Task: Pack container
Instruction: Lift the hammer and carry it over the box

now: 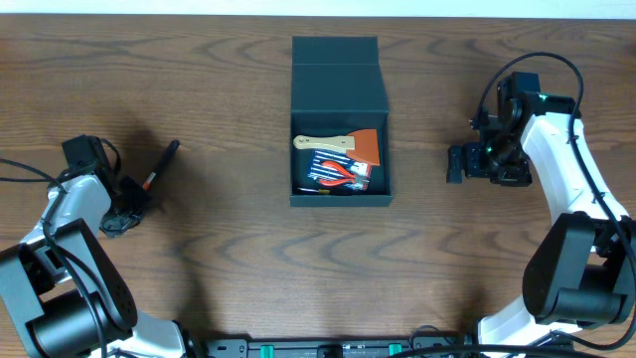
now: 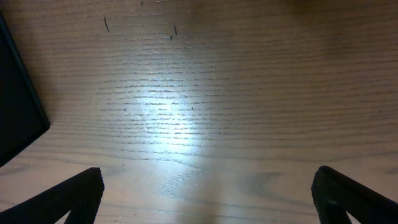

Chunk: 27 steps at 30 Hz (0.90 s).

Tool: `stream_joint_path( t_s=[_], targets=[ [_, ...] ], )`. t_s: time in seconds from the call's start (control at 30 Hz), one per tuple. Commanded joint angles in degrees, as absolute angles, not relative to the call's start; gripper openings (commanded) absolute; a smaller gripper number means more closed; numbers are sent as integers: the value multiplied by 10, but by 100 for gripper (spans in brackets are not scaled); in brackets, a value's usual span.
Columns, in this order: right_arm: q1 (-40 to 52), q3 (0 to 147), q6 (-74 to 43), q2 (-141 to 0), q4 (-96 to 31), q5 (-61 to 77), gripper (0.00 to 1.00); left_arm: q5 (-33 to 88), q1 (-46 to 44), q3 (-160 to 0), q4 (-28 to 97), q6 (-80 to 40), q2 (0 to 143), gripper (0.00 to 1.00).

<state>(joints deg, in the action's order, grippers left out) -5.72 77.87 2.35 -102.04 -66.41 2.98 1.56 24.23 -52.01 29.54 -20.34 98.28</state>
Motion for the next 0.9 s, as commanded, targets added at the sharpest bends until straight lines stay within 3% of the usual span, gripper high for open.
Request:
stream_joint_path(
  t_s=[0.0, 0.37, 0.47, 0.63, 0.87],
  targets=[
    [-53, 779, 33, -1020, -664, 28, 99, 24, 242, -519, 323, -196, 967, 6],
    [-53, 779, 33, -1020, -666, 23, 99, 29, 205, -544, 380, -182, 804, 6],
    [-53, 779, 33, -1020, -666, 23, 99, 98, 180, -547, 367, -127, 760, 6],
    [-53, 779, 33, -1020, -665, 23, 99, 155, 107, -585, 360, -23, 705, 6],
    [-53, 779, 27, -1020, -664, 23, 99, 154, -29, -722, 423, 4, 725, 6]
  ],
)
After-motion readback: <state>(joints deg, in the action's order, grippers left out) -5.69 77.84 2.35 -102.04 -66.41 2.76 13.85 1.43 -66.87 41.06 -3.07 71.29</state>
